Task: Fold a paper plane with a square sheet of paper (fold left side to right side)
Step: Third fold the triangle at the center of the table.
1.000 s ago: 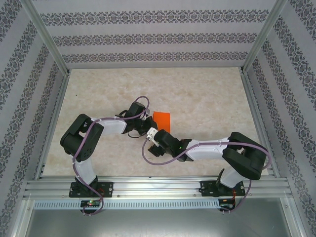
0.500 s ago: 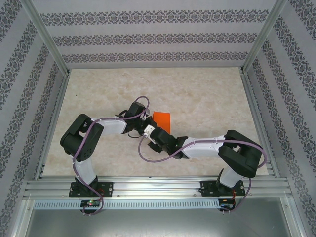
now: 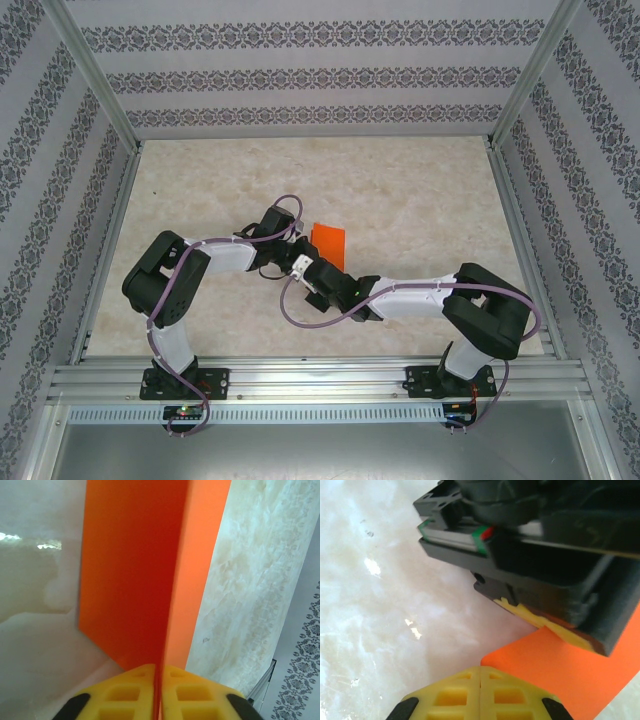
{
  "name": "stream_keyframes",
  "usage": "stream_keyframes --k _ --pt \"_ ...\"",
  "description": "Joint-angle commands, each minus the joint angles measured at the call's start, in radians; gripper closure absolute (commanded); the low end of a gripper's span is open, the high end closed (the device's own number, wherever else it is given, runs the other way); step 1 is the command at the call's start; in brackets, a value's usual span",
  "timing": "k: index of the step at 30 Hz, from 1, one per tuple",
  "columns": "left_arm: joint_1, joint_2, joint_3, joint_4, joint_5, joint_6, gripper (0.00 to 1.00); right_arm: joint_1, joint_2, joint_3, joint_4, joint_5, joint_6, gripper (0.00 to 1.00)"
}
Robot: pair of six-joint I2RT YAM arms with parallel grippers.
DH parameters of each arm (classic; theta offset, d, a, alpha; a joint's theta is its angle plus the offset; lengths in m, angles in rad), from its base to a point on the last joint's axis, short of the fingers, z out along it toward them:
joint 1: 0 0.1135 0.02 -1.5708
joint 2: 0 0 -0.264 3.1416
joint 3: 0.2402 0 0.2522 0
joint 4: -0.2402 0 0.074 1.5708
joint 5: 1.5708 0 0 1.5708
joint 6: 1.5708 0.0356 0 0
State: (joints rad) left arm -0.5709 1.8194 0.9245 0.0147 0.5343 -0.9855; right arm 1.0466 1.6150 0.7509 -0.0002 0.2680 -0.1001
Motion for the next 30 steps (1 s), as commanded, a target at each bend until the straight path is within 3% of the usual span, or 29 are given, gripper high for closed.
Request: stream_keyframes --k 1,12,17,20,25,30 --pt "-0.006 -0.030 -0.001 0.000 -0.002 0.013 0.83 -0.006 -0.015 0.013 -0.018 -0.042 0.010 1.00" --pt "0.062 -0.137 -0.030 -0.136 -0.010 0.108 0.53 -0.042 -0.021 -0.009 -0.011 -0.130 0.030 1.00" --pt "0.104 -0.160 -0.028 -0.204 -0.019 0.155 0.46 -0.055 -0.026 -0.018 0.000 -0.148 0.044 1.00" --pt "0.120 -0.149 -0.016 -0.194 0.008 0.160 0.48 -0.059 -0.029 -0.023 0.000 -0.157 0.048 1.00" --pt "0.123 -0.103 0.072 -0.176 0.067 0.188 0.67 -0.064 -0.034 -0.028 0.001 -0.166 0.052 1.00" --pt "0.111 -0.014 0.193 -0.188 0.121 0.220 0.75 -0.069 -0.030 -0.024 0.003 -0.174 0.057 1.00"
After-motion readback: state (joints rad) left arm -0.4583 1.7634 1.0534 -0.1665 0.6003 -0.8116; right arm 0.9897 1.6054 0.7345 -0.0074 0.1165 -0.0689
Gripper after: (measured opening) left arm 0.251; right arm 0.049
